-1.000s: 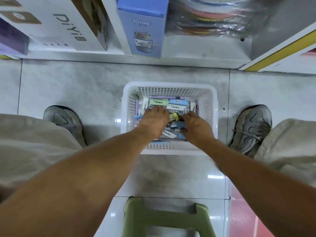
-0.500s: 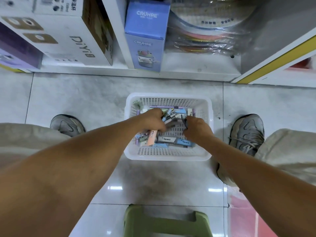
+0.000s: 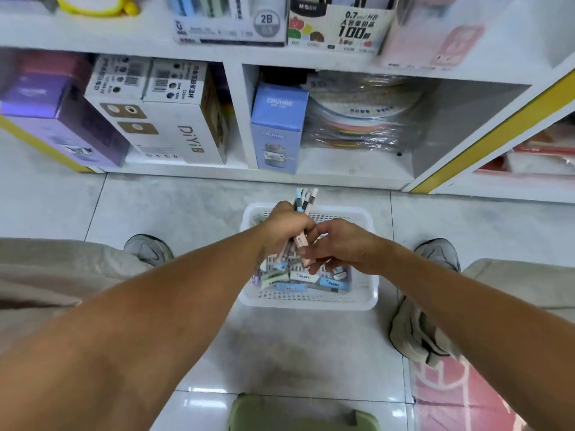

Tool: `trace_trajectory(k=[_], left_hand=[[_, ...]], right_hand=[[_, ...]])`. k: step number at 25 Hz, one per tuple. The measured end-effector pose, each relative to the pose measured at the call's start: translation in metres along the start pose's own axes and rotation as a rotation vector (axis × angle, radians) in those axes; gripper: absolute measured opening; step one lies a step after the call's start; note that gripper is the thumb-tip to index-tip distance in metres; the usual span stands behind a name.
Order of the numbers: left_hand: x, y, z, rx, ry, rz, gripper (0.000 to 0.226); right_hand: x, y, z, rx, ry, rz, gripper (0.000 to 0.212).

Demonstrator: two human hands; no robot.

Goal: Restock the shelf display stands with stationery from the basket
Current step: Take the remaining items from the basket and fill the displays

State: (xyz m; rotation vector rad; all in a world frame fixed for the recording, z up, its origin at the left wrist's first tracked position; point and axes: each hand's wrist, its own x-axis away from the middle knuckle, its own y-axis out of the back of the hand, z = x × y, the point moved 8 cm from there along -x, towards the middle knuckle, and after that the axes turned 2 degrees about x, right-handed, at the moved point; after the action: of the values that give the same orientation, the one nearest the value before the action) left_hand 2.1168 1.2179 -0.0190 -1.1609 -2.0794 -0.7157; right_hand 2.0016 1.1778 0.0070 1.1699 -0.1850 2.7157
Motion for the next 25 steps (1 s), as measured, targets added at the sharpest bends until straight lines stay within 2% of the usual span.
trace_trajectory(k=[3, 5, 8, 12, 14, 16, 19, 21, 25], left_hand=[[0.027, 0.005, -0.022, 0.127, -0.018, 0.004, 0.041], [0.044, 0.007, -0.038, 0.153, -0.021, 0.074, 0.038], [0.081, 0.011, -0.073, 0.119, -0.057, 0.213, 0.01], [0.135, 0.038, -0.13, 0.025, -0.114, 0.252, 0.004], [0.159, 0.057, -0.158, -0.003, -0.139, 0.246, 0.01], [0.18, 0.079, -0.186, -0.029, -0.168, 0.194, 0.015], [0.206, 0.116, -0.222, 0.005, -0.245, 0.091, 0.019], [0.215, 0.137, -0.242, 0.069, -0.304, 0.048, 0.019], [0.216, 0.172, -0.266, 0.22, -0.365, 0.005, 0.029]], right_hand=[[0.026, 0.005, 0.028, -0.011, 0.046, 0.019, 0.025], [0.046, 0.01, 0.048, 0.013, 0.062, 0.065, 0.019], [0.08, 0.022, 0.093, 0.138, 0.149, 0.07, 0.018], [0.131, 0.043, 0.176, 0.357, 0.296, -0.027, 0.022], [0.156, 0.054, 0.224, 0.432, 0.405, -0.132, 0.023], [0.178, 0.062, 0.272, 0.499, 0.549, -0.304, 0.022], [0.193, 0.068, 0.326, 0.464, 0.726, -0.569, 0.017], [0.191, 0.065, 0.351, 0.584, 0.771, -0.725, 0.019], [0.172, 0.05, 0.38, 0.835, 0.796, -0.926, 0.018]])
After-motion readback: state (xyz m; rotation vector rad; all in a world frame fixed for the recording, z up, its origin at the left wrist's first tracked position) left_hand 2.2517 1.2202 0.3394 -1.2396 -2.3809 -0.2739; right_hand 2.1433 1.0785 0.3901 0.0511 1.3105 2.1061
